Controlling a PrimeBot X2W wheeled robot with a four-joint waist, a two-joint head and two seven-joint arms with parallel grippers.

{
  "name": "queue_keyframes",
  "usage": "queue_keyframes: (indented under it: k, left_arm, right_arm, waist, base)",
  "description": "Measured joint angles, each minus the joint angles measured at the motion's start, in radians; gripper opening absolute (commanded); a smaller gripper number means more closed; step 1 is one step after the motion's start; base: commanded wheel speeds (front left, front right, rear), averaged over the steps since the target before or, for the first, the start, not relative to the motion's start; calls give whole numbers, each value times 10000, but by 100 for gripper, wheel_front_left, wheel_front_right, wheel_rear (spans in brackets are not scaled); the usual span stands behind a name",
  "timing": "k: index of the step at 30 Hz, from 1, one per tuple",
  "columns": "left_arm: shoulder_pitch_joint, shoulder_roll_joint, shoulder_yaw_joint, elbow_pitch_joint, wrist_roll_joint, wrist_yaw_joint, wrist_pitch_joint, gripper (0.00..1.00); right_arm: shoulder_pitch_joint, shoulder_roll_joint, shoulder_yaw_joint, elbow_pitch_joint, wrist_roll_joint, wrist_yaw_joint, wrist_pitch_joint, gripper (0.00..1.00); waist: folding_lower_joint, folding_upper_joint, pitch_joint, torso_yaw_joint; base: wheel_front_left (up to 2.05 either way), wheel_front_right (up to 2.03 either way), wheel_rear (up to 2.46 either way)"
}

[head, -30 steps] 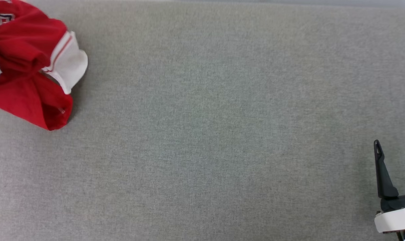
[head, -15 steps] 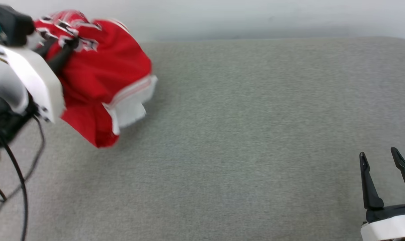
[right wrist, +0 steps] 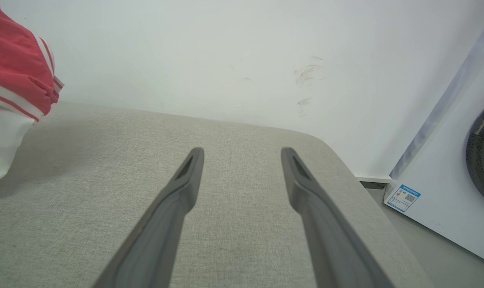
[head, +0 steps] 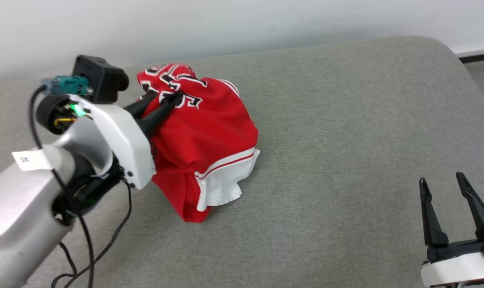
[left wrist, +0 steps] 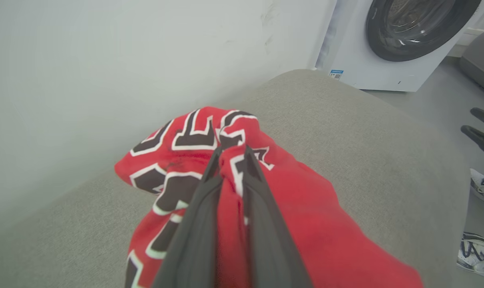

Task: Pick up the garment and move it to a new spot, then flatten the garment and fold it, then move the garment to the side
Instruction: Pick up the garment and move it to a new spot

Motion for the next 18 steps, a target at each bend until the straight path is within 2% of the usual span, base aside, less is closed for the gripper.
queue_keyframes:
  k: [9, 18]
  left_arm:
    - [5, -1289, -364, 2075, -318, -477, -322, 0]
    - [59, -2286, -602, 4648, -752, -1281, -667, 0]
  right_arm:
    - [-280, 171, 282, 180, 67, 0, 0, 100]
    - [-477, 347, 456, 366, 121, 0, 0, 100]
  waist:
    - [1, 0, 263, -760]
    - [2, 0, 374, -1369]
  base:
    - [0, 0, 0]
    - [0, 0, 0]
